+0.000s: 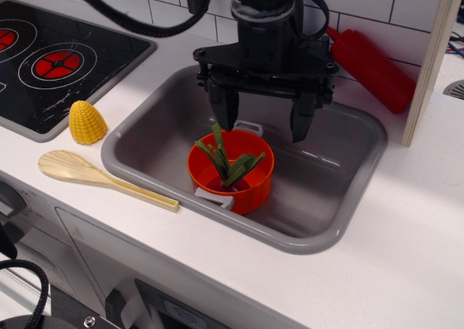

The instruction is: Take beet from pot sink

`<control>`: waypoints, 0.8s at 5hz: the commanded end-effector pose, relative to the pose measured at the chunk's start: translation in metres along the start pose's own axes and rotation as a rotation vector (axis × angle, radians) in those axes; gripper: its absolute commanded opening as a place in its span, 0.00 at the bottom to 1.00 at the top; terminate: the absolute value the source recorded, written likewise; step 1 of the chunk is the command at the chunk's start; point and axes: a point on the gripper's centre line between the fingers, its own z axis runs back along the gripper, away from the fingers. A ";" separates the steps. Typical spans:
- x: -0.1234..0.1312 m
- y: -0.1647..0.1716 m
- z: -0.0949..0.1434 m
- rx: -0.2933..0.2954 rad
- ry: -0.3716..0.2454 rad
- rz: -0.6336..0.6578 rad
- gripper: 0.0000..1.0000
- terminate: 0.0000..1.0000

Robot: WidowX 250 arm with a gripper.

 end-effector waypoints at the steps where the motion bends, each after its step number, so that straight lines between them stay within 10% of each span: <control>1: 0.000 0.000 0.000 0.000 0.000 0.000 1.00 0.00; 4: 0.020 0.036 -0.012 -0.021 -0.015 0.039 1.00 0.00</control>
